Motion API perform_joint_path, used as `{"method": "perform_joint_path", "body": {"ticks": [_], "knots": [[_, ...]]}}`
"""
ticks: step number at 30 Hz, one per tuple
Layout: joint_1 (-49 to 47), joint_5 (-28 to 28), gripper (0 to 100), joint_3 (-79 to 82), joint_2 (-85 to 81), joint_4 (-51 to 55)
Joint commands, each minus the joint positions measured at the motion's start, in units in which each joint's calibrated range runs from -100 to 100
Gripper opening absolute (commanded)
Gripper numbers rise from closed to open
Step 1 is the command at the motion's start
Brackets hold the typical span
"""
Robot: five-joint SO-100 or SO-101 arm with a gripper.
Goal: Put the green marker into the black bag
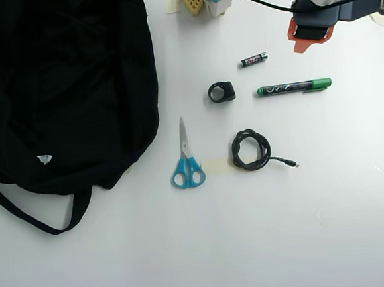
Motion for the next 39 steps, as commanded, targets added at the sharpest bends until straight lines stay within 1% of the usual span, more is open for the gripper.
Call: {"method": "perform_joint_path", "body": {"ticks": [1,6,13,18,25,33,39], "knots": [[-1.3,5.4,3,-0.4,-1.3,0.3],[-1.0,10.5,3,0.8,-1.3,0.3],[-0.1,15.0,3,2.5,-1.2,-0.3],[0.4,15.2,3,2.5,-1.2,-0.5],[0.7,15.2,3,2.5,-1.0,-6.5],[-0.1,14.6,3,1.5,2.8,-7.4],[-1.2,13.9,4,1.5,5.1,-11.6]]}}
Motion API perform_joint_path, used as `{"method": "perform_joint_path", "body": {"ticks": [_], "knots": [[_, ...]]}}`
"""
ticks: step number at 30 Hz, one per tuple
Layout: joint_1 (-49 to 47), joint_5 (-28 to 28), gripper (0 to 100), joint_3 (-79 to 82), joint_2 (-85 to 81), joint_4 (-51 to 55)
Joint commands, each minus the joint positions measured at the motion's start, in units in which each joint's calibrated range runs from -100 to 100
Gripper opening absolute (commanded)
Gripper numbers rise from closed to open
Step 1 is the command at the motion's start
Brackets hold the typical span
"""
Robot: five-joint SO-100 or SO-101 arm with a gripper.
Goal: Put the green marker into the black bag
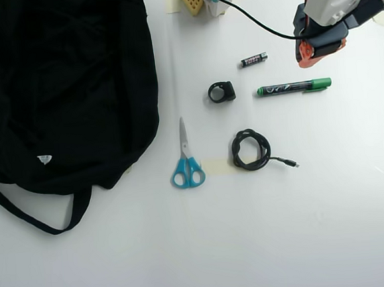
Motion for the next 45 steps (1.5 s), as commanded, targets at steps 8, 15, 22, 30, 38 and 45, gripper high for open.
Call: {"method": "perform_joint_path", "body": {"ticks": [8,15,22,30,38,45], "knots": [[-0.5,-4.3,28,-0.7,6.3,-3.5],[-1.4,-7.6,37,-0.6,9.0,-2.6],[-1.0,-8.9,37,-1.2,9.0,2.9],[-0.4,-9.2,37,-1.3,12.1,1.9],[-0.8,-8.5,37,-1.3,15.9,-2.4],[-1.9,-7.2,37,0.0,17.4,-2.4]]}}
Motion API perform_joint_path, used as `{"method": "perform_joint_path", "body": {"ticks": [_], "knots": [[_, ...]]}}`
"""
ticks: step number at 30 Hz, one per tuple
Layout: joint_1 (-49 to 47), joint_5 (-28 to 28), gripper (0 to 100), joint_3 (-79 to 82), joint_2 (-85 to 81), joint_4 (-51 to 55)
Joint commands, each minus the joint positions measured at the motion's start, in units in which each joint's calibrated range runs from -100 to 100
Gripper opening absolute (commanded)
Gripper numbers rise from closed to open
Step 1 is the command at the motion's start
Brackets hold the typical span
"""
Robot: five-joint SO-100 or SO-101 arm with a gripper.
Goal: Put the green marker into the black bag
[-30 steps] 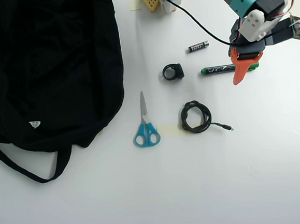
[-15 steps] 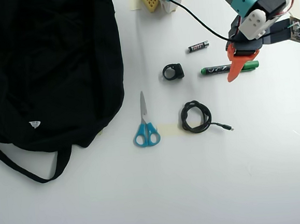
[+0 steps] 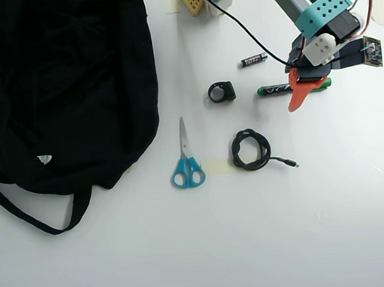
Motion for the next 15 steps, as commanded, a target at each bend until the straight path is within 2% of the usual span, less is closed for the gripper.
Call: {"method": "perform_joint_path", "body": {"ticks": [1,15], "knots": [[-1.5,0.4,37,0.0,0.9,-0.5],[-1.8,0.5,37,0.1,6.1,-1.4]]}}
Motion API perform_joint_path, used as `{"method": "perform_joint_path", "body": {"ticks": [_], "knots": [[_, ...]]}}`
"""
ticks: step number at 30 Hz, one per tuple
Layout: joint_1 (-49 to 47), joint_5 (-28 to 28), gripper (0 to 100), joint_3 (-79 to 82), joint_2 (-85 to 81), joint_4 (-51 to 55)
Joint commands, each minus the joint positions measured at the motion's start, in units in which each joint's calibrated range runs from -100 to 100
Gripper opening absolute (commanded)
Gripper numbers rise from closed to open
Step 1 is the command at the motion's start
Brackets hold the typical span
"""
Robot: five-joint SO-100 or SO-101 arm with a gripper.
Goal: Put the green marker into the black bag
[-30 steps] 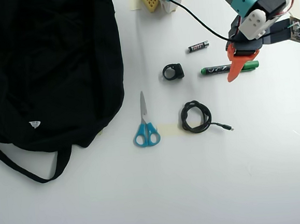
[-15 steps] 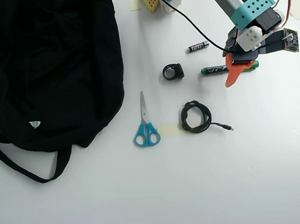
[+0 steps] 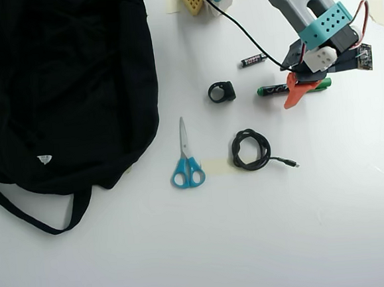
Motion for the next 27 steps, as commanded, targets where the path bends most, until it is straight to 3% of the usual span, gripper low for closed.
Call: {"method": "perform_joint_path", "body": {"ticks": [1,27], "knots": [[0.2,0.2,37,-0.3,-0.4,-1.1],[0.0,0.2,37,0.0,2.1,-6.4]]}}
